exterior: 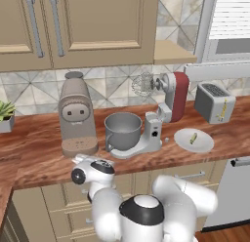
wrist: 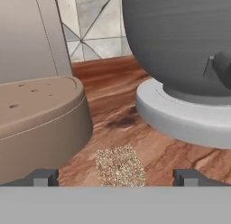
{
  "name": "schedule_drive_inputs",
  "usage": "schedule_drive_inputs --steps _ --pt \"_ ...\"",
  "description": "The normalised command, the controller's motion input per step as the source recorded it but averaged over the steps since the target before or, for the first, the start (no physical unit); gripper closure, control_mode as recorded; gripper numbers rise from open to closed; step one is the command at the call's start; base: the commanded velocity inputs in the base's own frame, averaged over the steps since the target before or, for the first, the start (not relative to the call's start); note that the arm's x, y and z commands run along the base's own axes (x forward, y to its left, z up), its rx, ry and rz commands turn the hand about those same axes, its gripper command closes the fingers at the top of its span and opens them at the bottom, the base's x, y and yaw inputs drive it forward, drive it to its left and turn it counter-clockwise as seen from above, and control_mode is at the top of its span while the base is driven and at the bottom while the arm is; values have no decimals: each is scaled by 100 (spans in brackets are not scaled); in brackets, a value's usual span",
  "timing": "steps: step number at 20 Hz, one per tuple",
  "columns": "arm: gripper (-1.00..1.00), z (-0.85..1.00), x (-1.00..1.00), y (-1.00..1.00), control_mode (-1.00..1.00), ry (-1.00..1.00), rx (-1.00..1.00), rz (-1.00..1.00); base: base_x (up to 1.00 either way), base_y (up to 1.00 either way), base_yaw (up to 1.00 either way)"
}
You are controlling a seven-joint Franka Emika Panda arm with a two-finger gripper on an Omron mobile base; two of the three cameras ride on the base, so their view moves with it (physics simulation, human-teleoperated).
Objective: Add butter and sugar cubes to the stand mixer bowl and then turn on the stand mixer to begin making frosting.
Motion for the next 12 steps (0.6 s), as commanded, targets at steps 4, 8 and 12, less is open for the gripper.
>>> schedule_drive_inputs --steps 4,8,12 --pt "-100 -16 20 0 -100 0 -2 0 0 0 0" --pt "100 -19 16 0 -100 0 -3 0 0 0 0" --pt "100 -23 9 0 -100 0 -3 0 0 0 0"
